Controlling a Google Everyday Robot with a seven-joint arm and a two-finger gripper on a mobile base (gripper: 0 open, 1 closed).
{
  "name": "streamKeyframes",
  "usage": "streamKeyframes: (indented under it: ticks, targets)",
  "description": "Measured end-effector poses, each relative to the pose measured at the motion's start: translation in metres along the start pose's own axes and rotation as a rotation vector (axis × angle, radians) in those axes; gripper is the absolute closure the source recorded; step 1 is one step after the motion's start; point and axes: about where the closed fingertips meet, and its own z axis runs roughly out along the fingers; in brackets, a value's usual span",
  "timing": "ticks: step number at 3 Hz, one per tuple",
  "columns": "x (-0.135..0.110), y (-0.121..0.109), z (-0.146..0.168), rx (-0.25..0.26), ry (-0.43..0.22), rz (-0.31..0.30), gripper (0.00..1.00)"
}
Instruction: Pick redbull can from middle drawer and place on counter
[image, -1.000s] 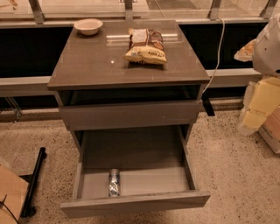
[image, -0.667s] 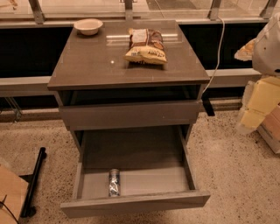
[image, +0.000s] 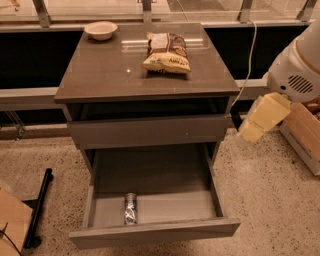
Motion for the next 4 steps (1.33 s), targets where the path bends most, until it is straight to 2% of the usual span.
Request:
streamKeyframes:
  ticks: [1,2,3,4]
  targets:
    - [-0.003,-0.002,0.002,0.009,-0.007,0.038,0.0]
    - [-0.003,-0.002,0.012,-0.003,0.009,0.087,0.0]
    - [-0.012,0.006,0.057,-0.069,0.004,0.184,0.0]
    - [-0.019,0.011,0.109,-0.117,0.035,0.277,0.0]
